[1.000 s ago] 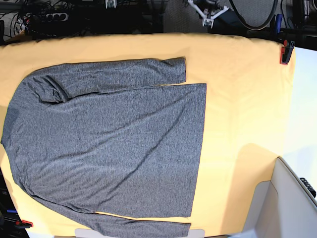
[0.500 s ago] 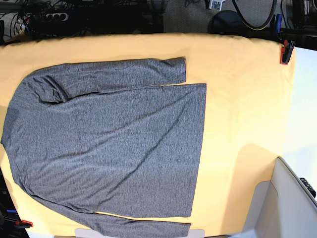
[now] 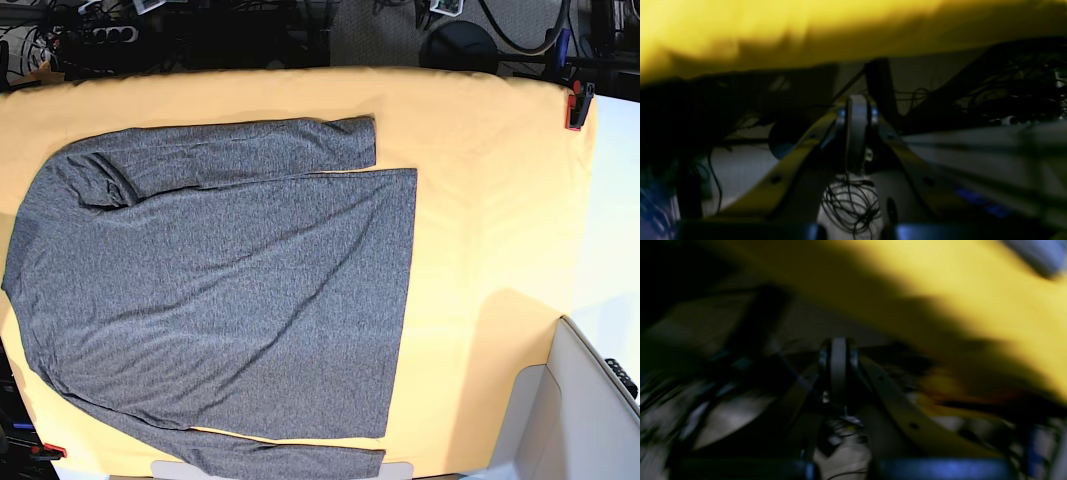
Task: Fold the T-shirt properly
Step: 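Reach the left gripper to the grey shirt's hem corner and grasp it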
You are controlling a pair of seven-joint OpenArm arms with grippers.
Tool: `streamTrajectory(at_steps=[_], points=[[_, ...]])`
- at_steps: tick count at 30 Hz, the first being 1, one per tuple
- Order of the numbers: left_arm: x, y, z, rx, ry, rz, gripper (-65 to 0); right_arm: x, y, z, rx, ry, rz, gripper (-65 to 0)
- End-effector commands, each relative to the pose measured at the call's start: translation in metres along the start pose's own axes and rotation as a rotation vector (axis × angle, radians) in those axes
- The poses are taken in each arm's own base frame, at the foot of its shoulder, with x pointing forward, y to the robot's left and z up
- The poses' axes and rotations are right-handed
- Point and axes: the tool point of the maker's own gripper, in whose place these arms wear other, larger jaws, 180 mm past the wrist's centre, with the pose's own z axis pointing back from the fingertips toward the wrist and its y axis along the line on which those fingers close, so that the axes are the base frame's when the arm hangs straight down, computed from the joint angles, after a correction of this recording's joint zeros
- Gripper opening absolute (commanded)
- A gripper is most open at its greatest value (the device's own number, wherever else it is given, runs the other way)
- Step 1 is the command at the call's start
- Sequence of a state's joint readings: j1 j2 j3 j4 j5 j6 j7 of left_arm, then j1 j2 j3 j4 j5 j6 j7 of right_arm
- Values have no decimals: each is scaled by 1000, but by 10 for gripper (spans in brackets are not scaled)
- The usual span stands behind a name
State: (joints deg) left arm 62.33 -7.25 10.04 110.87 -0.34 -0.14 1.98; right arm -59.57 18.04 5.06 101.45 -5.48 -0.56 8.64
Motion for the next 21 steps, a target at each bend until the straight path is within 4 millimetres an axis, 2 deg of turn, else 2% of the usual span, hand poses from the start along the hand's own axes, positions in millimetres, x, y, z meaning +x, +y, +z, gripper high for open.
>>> streamTrajectory(at_steps=[1,5,8,11,14,16,18,21], points=[[17,-2,4,-14,-16,-10,-650,15,-7,5,-14,-48,-26,-650],[34,1,0,-17,-45,-28,-649,41,-43,8,-103,-112,-198,-650],[51,2,-5,-17,-91,-33,-649,43,-67,7,-147,-85,-377,-650],[61,-5,-10,-46,-122,-42,-647,46,-73,1,-97,-74,-571,-650],[67,-13,-12,-95,-141,-61,-610,54,-85,-4,-31,-87,-713,-650],[72,-20,-15,-126,-155,-17,-567,55,-103,-4,-36,-80,-767,-649],[77,-21,-18,-146,-164,38,-518,53,-125,-1,-79,-69,-809,-608],[78,-25,-26,-181,-127,150,-465,51,-157,7,-139,-59,-842,-482]])
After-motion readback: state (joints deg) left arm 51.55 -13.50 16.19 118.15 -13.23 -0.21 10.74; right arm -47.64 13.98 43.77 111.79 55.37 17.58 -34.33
